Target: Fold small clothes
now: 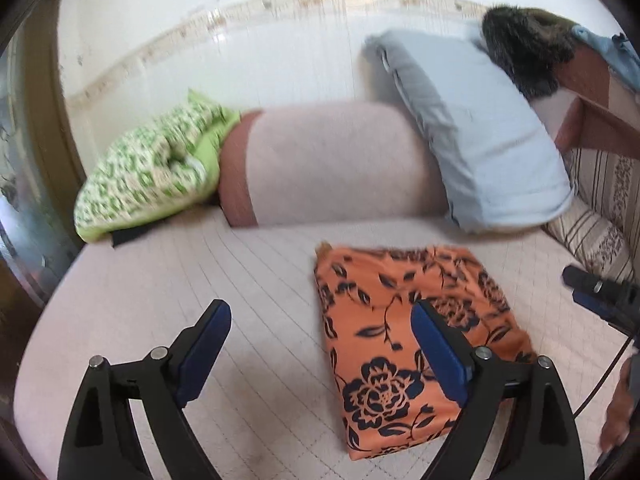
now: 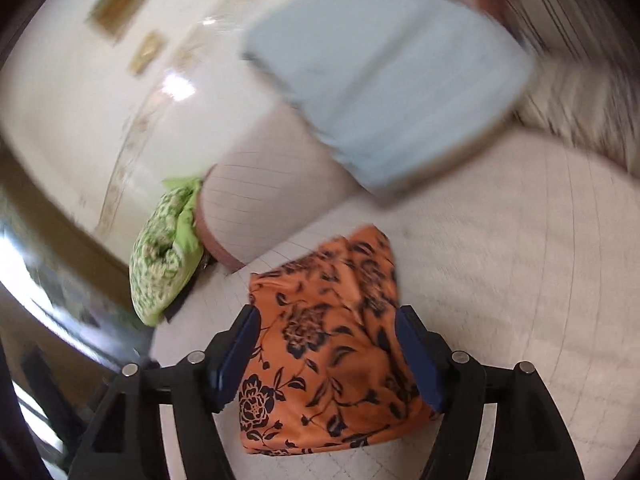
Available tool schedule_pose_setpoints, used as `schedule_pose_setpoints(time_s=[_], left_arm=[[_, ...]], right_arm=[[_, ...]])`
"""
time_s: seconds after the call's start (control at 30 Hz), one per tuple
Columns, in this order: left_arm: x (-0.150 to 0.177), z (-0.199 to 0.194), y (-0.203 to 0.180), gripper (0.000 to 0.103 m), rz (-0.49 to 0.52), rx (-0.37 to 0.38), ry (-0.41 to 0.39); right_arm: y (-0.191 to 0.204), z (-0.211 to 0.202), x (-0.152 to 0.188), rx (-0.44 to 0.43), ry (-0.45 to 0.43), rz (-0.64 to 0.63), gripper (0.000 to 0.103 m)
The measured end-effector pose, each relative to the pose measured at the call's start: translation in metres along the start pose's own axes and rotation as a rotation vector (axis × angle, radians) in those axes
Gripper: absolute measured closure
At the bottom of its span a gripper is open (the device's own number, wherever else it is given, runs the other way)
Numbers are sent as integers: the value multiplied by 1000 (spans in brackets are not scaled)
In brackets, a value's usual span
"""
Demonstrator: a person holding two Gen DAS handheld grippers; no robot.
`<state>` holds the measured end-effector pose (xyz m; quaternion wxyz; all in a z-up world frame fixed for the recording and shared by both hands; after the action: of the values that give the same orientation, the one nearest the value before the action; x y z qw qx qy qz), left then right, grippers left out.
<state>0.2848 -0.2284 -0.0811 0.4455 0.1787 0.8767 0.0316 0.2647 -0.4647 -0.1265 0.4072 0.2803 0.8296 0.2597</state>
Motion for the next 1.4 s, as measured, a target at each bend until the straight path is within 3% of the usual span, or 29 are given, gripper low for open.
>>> schedule_pose_setpoints(time_s=[0.13,0.5,1.4], left_arm=[[-8,-21,-1,11,13,-31,-37],[-12,-42,7,11,-3,-80,-58],[-6,-14,-2,11,4,-85,-20]], right_arm=[[32,-13,9,4,-47,-129,30],[62,-37,29,-24,-82,-257,30],[52,-25,25,4,-51,-222,30]])
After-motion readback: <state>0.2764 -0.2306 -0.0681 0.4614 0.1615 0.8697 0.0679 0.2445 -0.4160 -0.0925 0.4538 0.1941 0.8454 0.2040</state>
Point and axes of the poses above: each gripper's, at about its wrist camera, not at the fingertips, and z roughly the way its jaws point, y to its left, x to its underside, the point moved 2 cm from there along z, roughly the way its jaws point, and after that the axes turned 8 degrees about z, right-handed, at the moved point
